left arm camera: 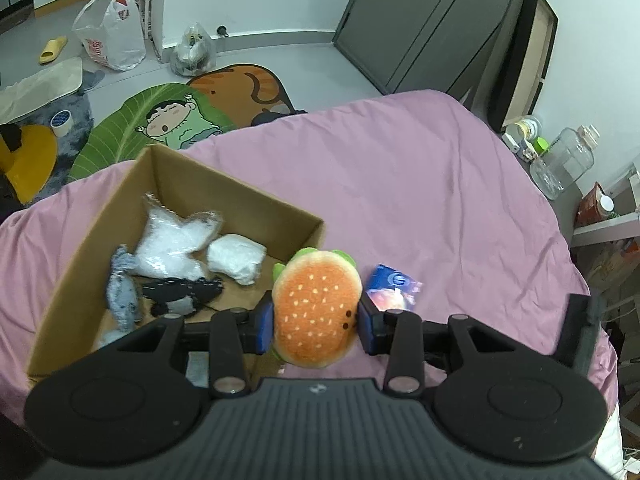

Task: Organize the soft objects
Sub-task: 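Close the right tool on the blue tissue pack and lift it, then lower the hamburger plush into the box with the left tool while the right tool carries the tissue pack over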

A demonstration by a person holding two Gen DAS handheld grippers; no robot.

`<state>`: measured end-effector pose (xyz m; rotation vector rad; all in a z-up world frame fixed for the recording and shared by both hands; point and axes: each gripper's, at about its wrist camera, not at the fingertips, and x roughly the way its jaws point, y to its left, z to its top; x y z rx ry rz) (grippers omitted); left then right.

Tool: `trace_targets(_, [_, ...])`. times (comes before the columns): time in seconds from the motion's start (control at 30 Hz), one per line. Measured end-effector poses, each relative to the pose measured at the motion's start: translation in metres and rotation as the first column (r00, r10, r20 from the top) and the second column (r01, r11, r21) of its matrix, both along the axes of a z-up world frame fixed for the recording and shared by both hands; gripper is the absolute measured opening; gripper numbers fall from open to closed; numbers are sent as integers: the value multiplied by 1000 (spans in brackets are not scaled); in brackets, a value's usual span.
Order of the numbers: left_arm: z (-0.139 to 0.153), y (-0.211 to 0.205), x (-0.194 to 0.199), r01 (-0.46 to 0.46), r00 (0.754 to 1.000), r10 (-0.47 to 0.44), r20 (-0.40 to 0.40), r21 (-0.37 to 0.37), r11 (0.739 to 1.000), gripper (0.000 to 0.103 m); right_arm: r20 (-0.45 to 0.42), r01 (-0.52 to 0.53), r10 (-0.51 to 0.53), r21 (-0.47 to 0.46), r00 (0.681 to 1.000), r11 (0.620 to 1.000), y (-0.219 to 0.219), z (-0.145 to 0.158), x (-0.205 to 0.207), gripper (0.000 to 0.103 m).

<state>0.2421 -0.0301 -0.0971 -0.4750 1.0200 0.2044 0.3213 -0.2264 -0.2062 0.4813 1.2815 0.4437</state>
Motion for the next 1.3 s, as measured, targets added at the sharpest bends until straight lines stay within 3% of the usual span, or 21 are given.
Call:
trace_targets(0.27, [9,19,-17,-9,1000,9,12,-7,1000,40,63,4,-1,-45,998,999,-2,35,-24,20])
trace_targets(0.7, [38,47,-48,2,998,0,63,-20,1000,40,165,7,-1,-32,986,999,13,94,-64,20])
trace_targets(1.3, [36,89,-50,30,997,-26,72,-58,998,40,243,-42,51,-40,969,998,58,130,-88,20])
